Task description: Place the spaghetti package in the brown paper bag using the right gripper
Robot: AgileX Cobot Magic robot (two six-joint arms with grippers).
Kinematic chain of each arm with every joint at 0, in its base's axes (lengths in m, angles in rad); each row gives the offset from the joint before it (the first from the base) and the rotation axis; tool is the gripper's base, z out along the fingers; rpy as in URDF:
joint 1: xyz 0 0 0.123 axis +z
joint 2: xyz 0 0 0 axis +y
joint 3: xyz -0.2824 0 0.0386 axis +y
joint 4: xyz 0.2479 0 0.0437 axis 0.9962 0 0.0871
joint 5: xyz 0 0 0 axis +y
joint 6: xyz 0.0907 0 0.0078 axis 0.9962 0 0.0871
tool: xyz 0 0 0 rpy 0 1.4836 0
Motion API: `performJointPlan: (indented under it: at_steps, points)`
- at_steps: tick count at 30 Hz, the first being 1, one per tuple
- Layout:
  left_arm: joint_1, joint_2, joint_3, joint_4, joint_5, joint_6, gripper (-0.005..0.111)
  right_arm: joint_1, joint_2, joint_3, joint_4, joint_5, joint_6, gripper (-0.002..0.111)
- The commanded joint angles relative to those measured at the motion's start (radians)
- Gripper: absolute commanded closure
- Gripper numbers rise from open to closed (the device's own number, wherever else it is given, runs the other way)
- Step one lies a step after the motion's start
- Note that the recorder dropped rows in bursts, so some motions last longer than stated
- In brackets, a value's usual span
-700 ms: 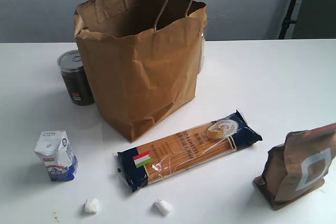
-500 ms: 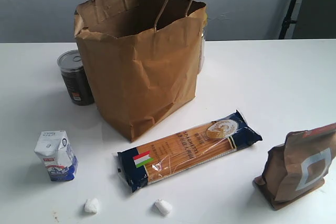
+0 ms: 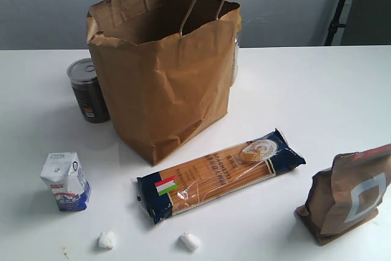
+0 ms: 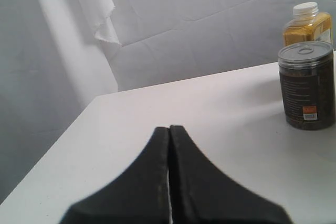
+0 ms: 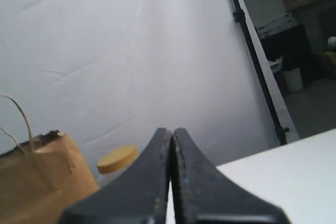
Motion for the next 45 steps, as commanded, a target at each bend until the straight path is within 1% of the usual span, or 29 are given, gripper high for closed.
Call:
performJointPlan:
  at_steps: [1,2,4,5,6,7,8,9,10,11,12,13,16,17,18,22,26,37,43,45]
  points:
    - [-0.002,0.002,0.005,-0.004,-0.015,-0.004,0.107,0.03,0.054,-0.152,-0.085,0.095,-0.011,0.108]
    - [-0.002,0.002,0.005,-0.004,-0.015,-0.004,0.107,0.044,0.082,-0.184,-0.109,0.128,-0.028,0.108]
    - [-0.002,0.002,0.005,-0.004,-0.015,-0.004,0.107,0.081,0.169,-0.268,-0.139,0.217,-0.124,0.108]
    - [-0.002,0.002,0.005,-0.004,-0.015,-0.004,0.107,0.122,0.276,-0.345,-0.134,0.306,-0.248,0.108]
    - [-0.002,0.002,0.005,-0.004,-0.015,-0.004,0.107,0.146,0.335,-0.39,-0.117,0.351,-0.325,0.108]
    - [-0.002,0.002,0.005,-0.004,-0.015,-0.004,0.107,0.194,0.444,-0.471,-0.067,0.434,-0.508,0.108]
    - [-0.002,0.002,0.005,-0.004,-0.015,-0.004,0.107,0.22,0.507,-0.516,-0.032,0.482,-0.604,0.108]
    - [-0.002,0.002,0.005,-0.004,-0.015,-0.004,0.107,0.273,0.621,-0.599,0.039,0.561,-0.767,0.108]
    - [-0.002,0.002,0.005,-0.004,-0.015,-0.004,0.107,0.298,0.683,-0.637,0.069,0.6,-0.849,0.107]
    - [-0.002,0.002,0.005,-0.004,-0.015,-0.004,0.107,0.341,0.806,-0.699,0.112,0.666,-0.966,0.099]
    - [-0.002,0.002,0.005,-0.004,-0.015,-0.004,0.107,0.365,0.868,-0.731,0.124,0.702,-1.034,0.092]
    - [-0.002,0.002,0.005,-0.004,-0.015,-0.004,0.107,0.408,0.975,-0.782,0.127,0.749,-1.105,0.077]
    - [-0.002,0.002,0.005,-0.004,-0.015,-0.004,0.107,0.49,1.196,-0.859,0.108,0.751,-1.109,0.031]
    - [-0.002,0.002,0.005,-0.004,-0.015,-0.004,0.107,0.512,1.263,-0.876,0.078,0.751,-1.109,0.021]
    - [-0.002,0.002,0.005,-0.004,-0.015,-0.004,0.107,0.531,1.335,-0.891,0.048,0.754,-1.109,0.019]
    - [-0.002,0.002,0.005,-0.004,-0.015,-0.004,0.107,0.58,1.539,-0.941,-0.004,0.708,-1.105,0.019]
    - [-0.002,0.002,0.005,-0.004,-0.015,-0.004,0.107,0.58,1.642,-0.969,-0.004,0.677,-1.103,0.019]
    - [-0.002,0.002,0.005,-0.004,-0.015,-0.004,0.107,0.58,1.787,-0.98,0.026,0.642,-1.094,0.019]
    - [-0.002,0.002,0.005,-0.004,-0.015,-0.004,0.107,0.58,1.837,-0.98,0.019,0.546,-1.106,0.019]
    - [-0.002,0.002,0.005,-0.004,-0.015,-0.004,0.107,0.58,1.858,-0.98,0.015,0.54,-1.106,0.019]
